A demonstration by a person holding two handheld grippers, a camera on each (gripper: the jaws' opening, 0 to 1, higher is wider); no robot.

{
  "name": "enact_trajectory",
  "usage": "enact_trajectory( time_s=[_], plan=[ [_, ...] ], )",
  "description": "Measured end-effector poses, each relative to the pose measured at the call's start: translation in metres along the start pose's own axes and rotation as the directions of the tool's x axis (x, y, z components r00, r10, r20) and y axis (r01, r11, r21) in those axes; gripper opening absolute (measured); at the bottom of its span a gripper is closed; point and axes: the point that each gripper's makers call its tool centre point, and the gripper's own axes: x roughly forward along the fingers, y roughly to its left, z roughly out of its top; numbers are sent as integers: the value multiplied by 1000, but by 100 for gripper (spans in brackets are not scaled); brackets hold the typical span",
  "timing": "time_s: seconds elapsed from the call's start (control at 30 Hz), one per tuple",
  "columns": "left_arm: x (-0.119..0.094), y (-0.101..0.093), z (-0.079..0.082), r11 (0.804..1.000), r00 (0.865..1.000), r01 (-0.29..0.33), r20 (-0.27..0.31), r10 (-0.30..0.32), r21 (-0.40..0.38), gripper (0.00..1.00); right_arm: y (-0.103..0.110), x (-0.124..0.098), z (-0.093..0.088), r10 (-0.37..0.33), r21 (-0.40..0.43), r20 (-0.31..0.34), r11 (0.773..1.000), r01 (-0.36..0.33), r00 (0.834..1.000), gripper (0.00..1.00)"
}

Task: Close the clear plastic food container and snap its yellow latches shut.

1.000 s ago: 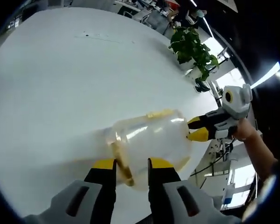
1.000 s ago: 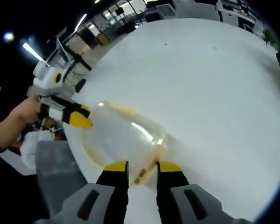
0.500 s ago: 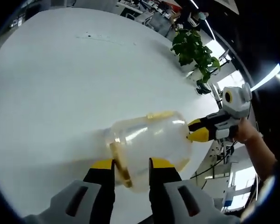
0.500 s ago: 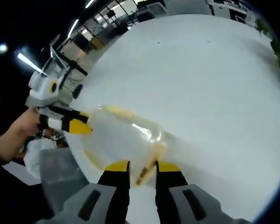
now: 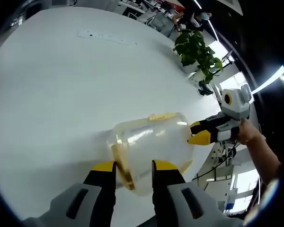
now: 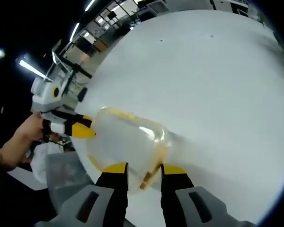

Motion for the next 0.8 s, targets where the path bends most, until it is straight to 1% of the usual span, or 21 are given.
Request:
enact_trajectory(
  time_s=[0.1, 0.17, 0.2, 0.27, 0.3, 0.33, 0.4, 0.43, 0.5, 0.57, 0.63, 0.7, 0.73, 0.77, 0.8],
  plan=[
    [0, -2, 0, 1000, 1000, -1, 1, 1, 3, 29, 0, 0, -1, -8, 15, -1, 1000, 8, 1000, 25],
    [-1, -3, 0, 1000, 1000, 3, 2, -3, 12, 29, 1, -1, -1, -16, -2, -6, 1000, 16, 1000, 25],
    [-1, -3, 0, 1000, 1000, 3, 6, -3, 16, 29, 1, -1, 0, -26, -32, -3, 999, 26, 1000, 25],
    [-1, -4, 1, 1000, 1000, -2, 15, 2, 21, 30, 3, -2, -1, -33, -60, -9, 998, 32, 999, 26],
    [-1, -4, 1, 998, 1000, -9, 18, 8, 57, 31, 4, -3, -1, -40, -71, -10, 997, 39, 999, 26],
    [-1, -4, 2, 997, 1000, -17, 20, 16, 69, 31, 3, -2, -1, -46, -73, -8, 996, 45, 999, 26],
    [-2, -4, 3, 992, 999, -38, 26, 36, 118, 31, 4, -2, -1, -56, -76, -6, 996, 55, 998, 26],
    [-3, -6, 2, 991, 999, -44, 25, 41, 124, 31, 3, -1, 0, -62, -84, -5, 995, 61, 998, 26],
    [-5, -4, 2, 985, 997, -69, 29, 65, 161, 32, 2, -2, 0, -71, -94, -2, 993, 71, 997, 27],
    [-5, -3, 3, 978, 996, -87, 39, 81, 187, 34, 0, -3, 0, -97, -119, 9, 988, 97, 995, 29],
    [-6, -2, 4, 968, 993, -111, 53, 102, 226, 37, 0, -4, 1, -110, -138, 20, 984, 112, 994, 31],
    [-8, 0, 7, 952, 989, -142, 68, 129, 270, 40, -1, -5, 2, -130, -170, 33, 976, 134, 991, 34],
    [-9, 0, 8, 937, 987, -159, 79, 141, 311, 42, -2, -5, 2, -137, -184, 37, 973, 142, 990, 34],
    [-9, -1, 9, 926, 985, -167, 85, 147, 339, 42, -2, -5, 3, -143, -200, 41, 968, 149, 989, 34],
    [-10, -2, 10, 908, 984, -177, 93, 153, 380, 42, -1, -6, 5, -151, -254, 51, 954, 159, 987, 34]
  ],
)
